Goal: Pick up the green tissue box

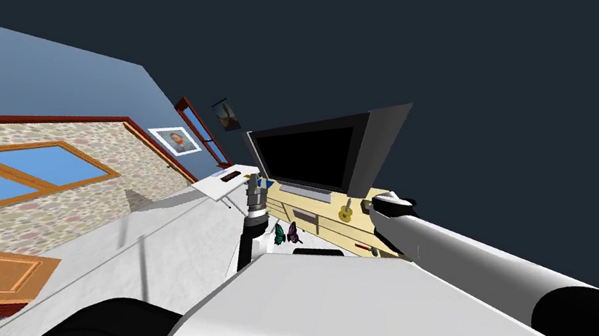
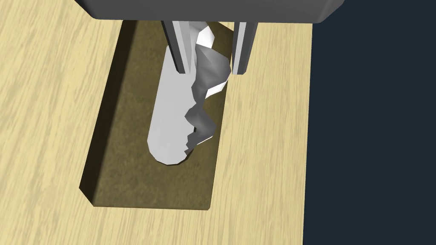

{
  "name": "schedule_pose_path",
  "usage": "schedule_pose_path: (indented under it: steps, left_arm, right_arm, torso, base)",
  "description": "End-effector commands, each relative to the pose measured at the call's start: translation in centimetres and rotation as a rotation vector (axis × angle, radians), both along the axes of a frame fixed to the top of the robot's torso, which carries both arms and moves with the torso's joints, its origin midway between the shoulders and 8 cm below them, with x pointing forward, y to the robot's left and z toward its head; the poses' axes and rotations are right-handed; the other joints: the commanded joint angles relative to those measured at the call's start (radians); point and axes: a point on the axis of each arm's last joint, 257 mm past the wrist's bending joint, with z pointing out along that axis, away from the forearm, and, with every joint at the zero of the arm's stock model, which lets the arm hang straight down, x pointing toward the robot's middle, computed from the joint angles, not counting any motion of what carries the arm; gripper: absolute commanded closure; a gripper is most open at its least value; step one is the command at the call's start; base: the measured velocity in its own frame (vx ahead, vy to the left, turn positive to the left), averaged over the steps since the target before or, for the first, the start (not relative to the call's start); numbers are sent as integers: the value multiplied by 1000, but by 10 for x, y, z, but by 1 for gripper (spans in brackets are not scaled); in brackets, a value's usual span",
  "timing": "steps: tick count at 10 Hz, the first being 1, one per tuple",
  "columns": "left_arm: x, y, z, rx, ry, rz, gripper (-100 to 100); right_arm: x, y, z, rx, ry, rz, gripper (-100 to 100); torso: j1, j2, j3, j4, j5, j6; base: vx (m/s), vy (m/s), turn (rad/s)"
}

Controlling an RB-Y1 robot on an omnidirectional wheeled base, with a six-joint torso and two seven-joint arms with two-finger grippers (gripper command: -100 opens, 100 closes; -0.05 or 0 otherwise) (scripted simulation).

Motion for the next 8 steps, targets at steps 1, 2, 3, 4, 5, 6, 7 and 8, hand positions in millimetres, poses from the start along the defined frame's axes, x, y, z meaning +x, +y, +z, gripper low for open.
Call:
schedule_pose_path:
  steps: [1,2,3,4,5,6,7,8]
  left_arm:
    - [0,0,0,0,0,0,0]
    - [0,0,0,0,0,0,0]
    - [0,0,0,0,0,0,0]
    - [0,0,0,0,0,0,0]
    - [0,0,0,0,0,0,0]
    - [0,0,0,0,0,0,0]
    - [0,0,0,0,0,0,0]
    - [0,0,0,0,0,0,0]
  right_arm:
    - [23,35,-1,14,3,59,100]
    - [22,35,-1,11,7,61,100]
    - [21,35,-2,7,15,66,100]
    - [38,59,-1,15,9,106,100]
    - [36,58,-2,10,18,112,100]
    - [51,82,-1,11,19,158,100]
    - [51,82,-1,11,19,158,100]
    - [51,82,-1,11,19,158,100]
  torso:
    - [0,0,0,0,0,0]
    - [-1,-1,-1,-1,-1,1]
    - [-1,-1,-1,-2,-2,0]
    - [-2,0,-1,-2,-2,-1]
    - [-3,-1,-2,-3,-4,-1]
    - [-3,-2,-3,-3,-4,-1]
    - [-5,-3,-3,-4,-4,1]
    - [-4,-3,-3,-3,-5,-2]
  base:
    - [51,6,-413]
    - [39,15,-233]
    - [12,9,-47]
    - [13,-3,-269]
    - [14,8,-184]
    - [26,3,-379]
    - [21,11,-160]
    - [9,3,59]
